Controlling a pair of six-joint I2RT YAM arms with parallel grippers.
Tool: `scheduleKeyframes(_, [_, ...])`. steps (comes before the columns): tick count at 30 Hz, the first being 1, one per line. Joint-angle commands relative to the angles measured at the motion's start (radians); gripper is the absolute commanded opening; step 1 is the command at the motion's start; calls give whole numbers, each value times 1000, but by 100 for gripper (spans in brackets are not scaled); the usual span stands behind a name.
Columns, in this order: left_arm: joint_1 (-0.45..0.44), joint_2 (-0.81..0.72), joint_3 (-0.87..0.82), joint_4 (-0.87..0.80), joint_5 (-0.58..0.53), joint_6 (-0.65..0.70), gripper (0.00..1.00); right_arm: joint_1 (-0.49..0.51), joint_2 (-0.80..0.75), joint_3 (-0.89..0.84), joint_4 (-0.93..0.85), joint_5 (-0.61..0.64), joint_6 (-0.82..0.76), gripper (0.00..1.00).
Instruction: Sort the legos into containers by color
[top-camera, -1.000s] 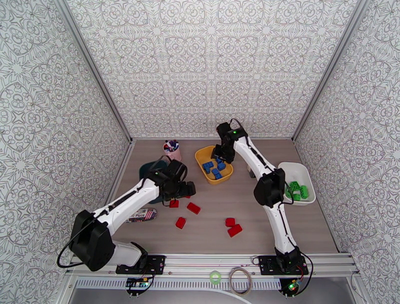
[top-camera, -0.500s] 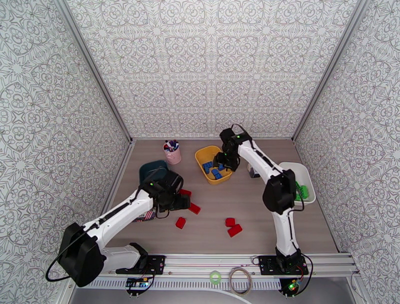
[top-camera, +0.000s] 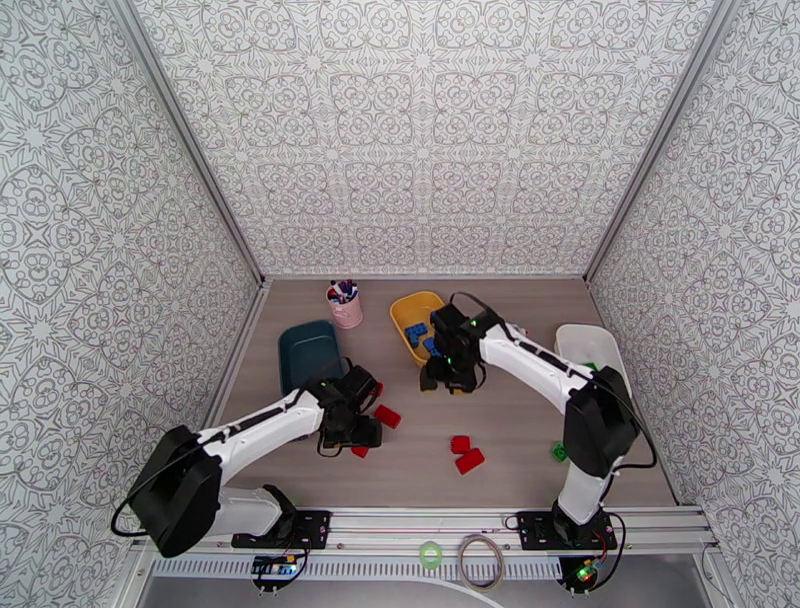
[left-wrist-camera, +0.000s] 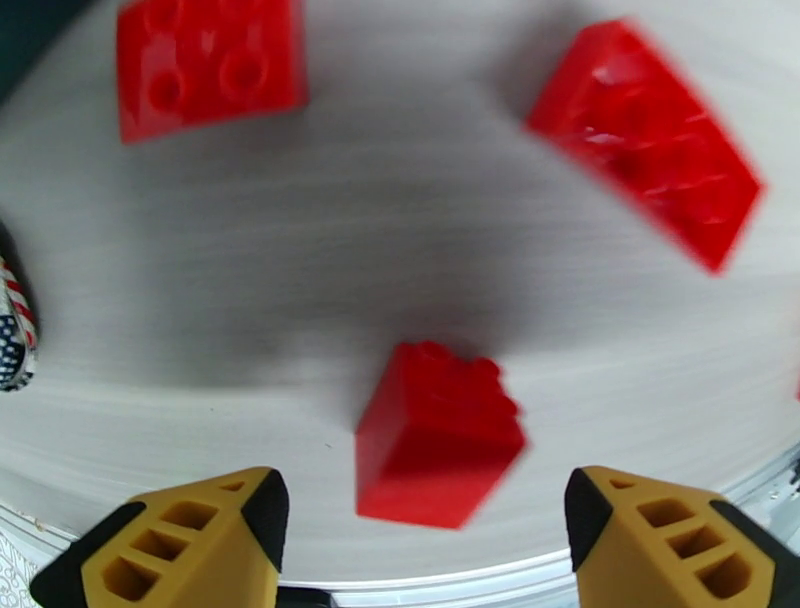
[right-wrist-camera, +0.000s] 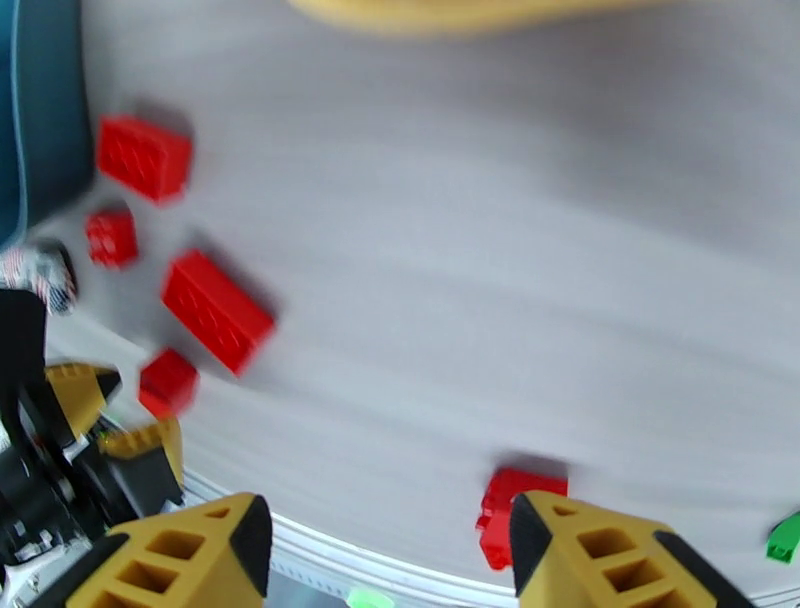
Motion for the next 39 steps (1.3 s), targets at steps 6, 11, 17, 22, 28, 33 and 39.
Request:
scheduleKeyframes(6, [-12, 88, -4, 109, 12, -9, 72, 54, -103, -113, 59, -19, 83, 67])
scheduleKeyframes(11, [-36, 124, 17, 102, 3, -12, 65, 57, -131, -152, 66, -20, 94, 67])
scheduleKeyframes(17, [-49, 122, 32, 85, -17, -28, 60, 58, -132, -159, 75, -29, 93, 66])
scheduleKeyframes(22, [-62, 138, 52, 79, -24, -43, 57, 59, -124, -160, 80, -38, 82, 66])
scheduleKeyframes(28, [-109, 147, 71, 69, -34, -79, 61, 58, -125, -175, 89, -48, 75, 66])
scheduleKeyframes(33, [-113, 167, 83, 39, -67, -121, 53, 58, -133, -192, 92, -52, 66, 66])
scheduleKeyframes(39, [-121, 163, 109, 18, -73, -160, 39, 58, -142, -201, 91, -52, 54, 65])
